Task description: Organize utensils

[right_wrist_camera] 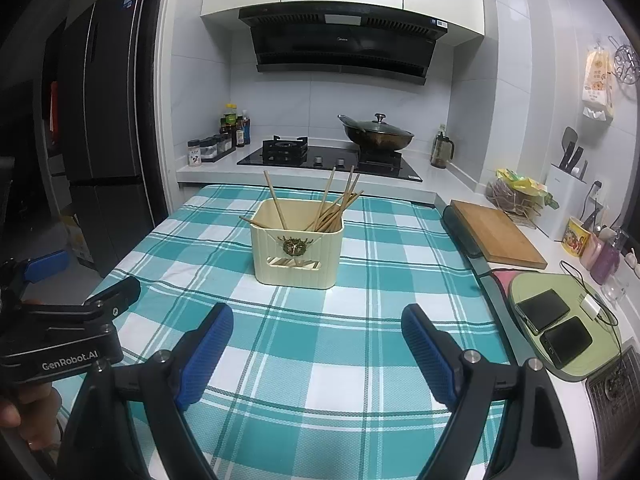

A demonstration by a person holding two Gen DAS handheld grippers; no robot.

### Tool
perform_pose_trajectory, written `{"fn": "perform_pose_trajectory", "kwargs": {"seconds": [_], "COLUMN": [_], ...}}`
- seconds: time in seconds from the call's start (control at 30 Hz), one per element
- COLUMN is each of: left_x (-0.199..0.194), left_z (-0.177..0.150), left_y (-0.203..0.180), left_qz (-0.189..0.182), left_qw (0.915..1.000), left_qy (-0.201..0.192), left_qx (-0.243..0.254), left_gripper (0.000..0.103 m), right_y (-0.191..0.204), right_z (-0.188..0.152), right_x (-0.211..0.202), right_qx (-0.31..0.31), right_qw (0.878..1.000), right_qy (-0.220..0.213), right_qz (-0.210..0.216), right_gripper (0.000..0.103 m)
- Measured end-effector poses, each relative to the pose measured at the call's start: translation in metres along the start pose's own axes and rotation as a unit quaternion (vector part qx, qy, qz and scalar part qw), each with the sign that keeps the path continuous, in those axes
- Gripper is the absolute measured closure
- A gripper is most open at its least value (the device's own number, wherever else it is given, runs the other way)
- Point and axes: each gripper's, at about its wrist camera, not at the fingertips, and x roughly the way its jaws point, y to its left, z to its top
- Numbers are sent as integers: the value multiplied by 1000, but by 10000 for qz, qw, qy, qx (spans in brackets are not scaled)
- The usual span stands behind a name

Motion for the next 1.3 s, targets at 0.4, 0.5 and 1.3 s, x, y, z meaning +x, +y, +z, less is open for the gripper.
{"fn": "perform_pose_trajectory", "kwargs": {"seconds": [0.4,0.5,1.3], "left_x": [-1,-1,-2], "left_z": [-1,-1,0], "left_y": [-2,-1,-3], "left_qz": [-35,-40,-65], "left_qw": [10000,10000,10000], "left_qy": [0,-1,5], "left_qx": [10,5,-4], "left_gripper": [0,0,0], "right_y": [1,1,1], "right_z": [2,2,2], "right_x": [-1,-2,-6], "right_qx": [-7,-9,-19], "right_qw": [10000,10000,10000], "right_qy": [-19,-39,-96], "right_qz": [-1,4,9], "right_gripper": [15,15,15]}}
